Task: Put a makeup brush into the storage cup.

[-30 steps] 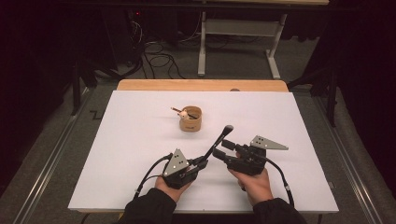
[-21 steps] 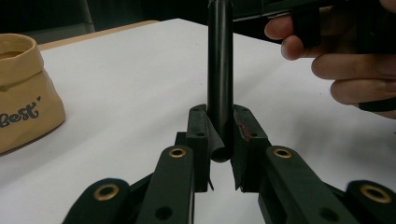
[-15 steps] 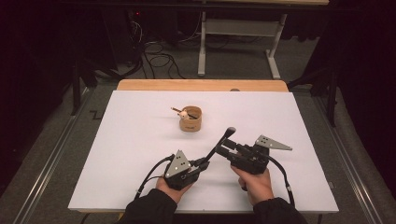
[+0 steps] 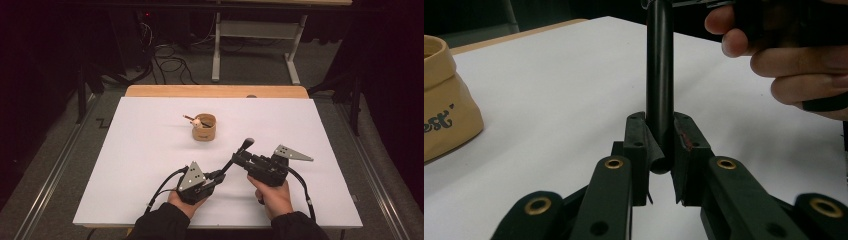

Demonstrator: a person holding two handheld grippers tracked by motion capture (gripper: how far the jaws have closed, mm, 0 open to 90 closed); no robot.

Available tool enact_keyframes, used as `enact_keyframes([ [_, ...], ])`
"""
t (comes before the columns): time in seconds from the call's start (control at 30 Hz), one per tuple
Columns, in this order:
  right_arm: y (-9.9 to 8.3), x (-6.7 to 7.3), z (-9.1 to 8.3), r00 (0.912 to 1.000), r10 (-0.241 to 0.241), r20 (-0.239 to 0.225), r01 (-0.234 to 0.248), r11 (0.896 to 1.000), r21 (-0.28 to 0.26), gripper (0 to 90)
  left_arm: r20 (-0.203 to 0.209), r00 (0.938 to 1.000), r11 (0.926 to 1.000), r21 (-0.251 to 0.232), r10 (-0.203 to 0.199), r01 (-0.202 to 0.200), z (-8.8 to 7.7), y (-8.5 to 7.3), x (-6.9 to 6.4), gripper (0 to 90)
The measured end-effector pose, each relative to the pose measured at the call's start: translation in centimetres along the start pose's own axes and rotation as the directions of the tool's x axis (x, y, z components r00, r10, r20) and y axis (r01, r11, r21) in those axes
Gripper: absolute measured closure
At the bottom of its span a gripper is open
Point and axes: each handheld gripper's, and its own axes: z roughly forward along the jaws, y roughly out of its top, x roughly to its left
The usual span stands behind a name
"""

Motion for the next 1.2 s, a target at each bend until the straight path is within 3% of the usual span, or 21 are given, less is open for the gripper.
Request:
enact_keyframes([
  [0.53, -0.05, -0.28, -0.11, 0.9988, 0.046, -0.018, -0.046, 0.999, -0.012, 74.2, 0.002, 1.0, 1.0, 0.003, -0.001, 0.0, 0.06, -0.03, -0.02, 79.2],
  [1.03, -0.03, 0.06, 0.0, 0.9976, 0.041, -0.055, -0.042, 0.999, -0.008, 78.3, -0.004, 1.0, 0.9998, 0.017, -0.006, 0.006, 0.19, -0.1, 0.12, 77.9],
  [1.2, 0.0, 0.15, -0.05, 0.9983, 0.033, -0.048, -0.033, 0.999, -0.01, 78.8, -0.005, 0.9998, 0.9998, 0.005, -0.02, 0.02, 0.13, -0.01, 0.26, 71.1],
])
